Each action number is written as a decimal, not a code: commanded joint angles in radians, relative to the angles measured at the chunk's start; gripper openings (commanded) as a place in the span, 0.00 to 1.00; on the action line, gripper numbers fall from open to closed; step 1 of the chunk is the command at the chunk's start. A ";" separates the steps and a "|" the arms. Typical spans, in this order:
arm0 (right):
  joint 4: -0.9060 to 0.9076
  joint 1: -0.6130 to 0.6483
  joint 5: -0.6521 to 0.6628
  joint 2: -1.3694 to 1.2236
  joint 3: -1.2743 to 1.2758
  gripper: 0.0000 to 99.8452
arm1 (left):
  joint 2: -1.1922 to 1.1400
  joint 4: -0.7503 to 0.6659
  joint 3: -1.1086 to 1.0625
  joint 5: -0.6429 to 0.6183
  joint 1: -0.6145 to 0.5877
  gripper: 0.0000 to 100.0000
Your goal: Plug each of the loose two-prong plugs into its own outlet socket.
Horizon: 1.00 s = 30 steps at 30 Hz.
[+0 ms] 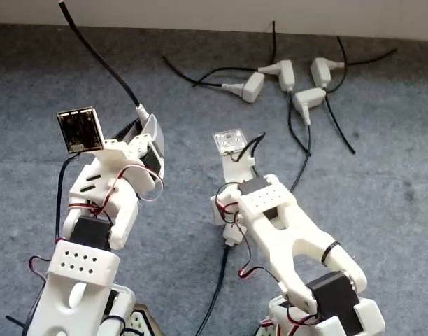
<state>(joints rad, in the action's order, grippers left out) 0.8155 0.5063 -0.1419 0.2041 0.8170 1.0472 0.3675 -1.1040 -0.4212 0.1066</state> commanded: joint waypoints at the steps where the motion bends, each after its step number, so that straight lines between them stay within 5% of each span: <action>1: 0.050 -0.058 -0.014 0.059 -0.044 0.22 | 0.005 -0.023 0.005 0.006 0.016 0.01; 5: 0.139 -0.128 -0.009 0.071 -0.096 0.22 | 0.004 -0.023 0.005 0.006 0.016 0.01; 17: 0.266 -0.085 -0.081 0.076 -0.202 0.22 | -0.001 -0.023 0.004 0.005 0.016 0.01; 30: 0.398 0.113 -0.029 0.081 -0.196 0.22 | -0.001 -0.023 0.002 0.005 0.016 0.01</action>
<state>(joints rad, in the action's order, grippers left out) 1.2052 0.6061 -0.1880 0.2470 0.6575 1.0472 0.3675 -1.1040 -0.4212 0.1066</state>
